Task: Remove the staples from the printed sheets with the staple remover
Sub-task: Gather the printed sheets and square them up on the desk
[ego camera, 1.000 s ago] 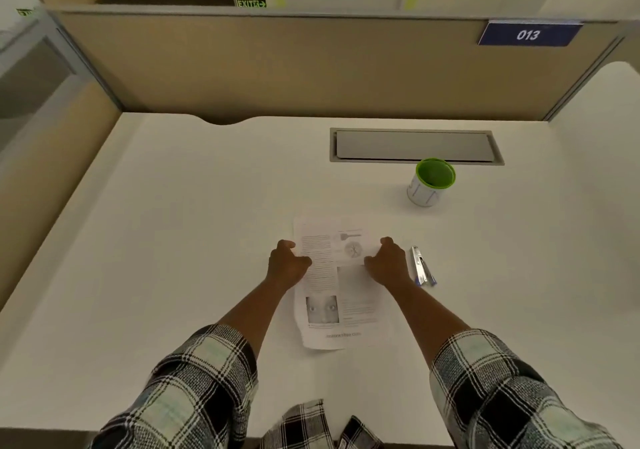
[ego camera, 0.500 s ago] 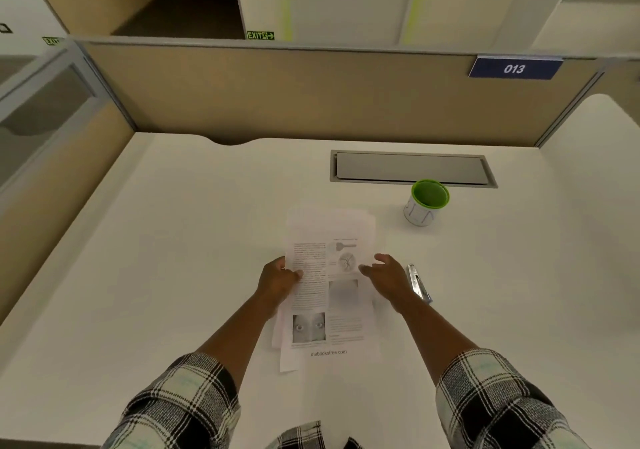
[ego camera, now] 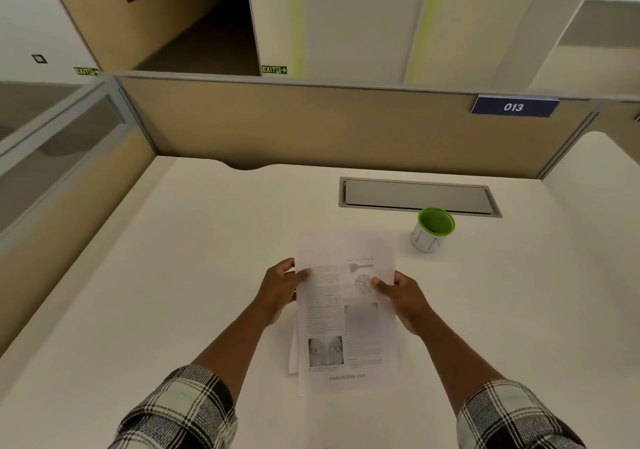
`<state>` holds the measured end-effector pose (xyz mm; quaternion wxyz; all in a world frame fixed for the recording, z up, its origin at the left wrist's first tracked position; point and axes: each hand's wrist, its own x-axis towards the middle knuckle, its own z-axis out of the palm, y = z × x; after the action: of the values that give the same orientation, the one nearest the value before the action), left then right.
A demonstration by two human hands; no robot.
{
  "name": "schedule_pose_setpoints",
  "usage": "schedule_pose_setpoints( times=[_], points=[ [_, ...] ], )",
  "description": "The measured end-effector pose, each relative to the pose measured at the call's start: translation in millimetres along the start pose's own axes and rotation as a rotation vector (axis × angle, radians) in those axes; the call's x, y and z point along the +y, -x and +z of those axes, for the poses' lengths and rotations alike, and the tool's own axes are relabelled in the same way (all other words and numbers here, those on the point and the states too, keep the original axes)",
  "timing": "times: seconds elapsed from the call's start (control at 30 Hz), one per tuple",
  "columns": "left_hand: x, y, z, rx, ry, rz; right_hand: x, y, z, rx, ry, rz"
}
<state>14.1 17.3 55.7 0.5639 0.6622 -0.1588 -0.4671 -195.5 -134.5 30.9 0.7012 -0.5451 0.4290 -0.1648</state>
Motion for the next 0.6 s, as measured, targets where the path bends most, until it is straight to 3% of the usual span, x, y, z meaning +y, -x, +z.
schedule_pose_setpoints(
  times=[0.23, 0.43, 0.5, 0.6],
  points=[
    [19, -7, 6, 0.118, -0.067, 0.106, -3, 3, 2, 0.050, 0.054, -0.014],
    [24, -2, 22, 0.394, -0.331, 0.278, -8, -4, 23, 0.399, 0.586, -0.191],
    [25, -3, 29, 0.404, -0.338, 0.251, -16, -3, 39, 0.383, 0.639, -0.305],
    [26, -5, 35, 0.395, -0.293, 0.178, -33, 1, 66, 0.219, 0.703, -0.415]
  ],
)
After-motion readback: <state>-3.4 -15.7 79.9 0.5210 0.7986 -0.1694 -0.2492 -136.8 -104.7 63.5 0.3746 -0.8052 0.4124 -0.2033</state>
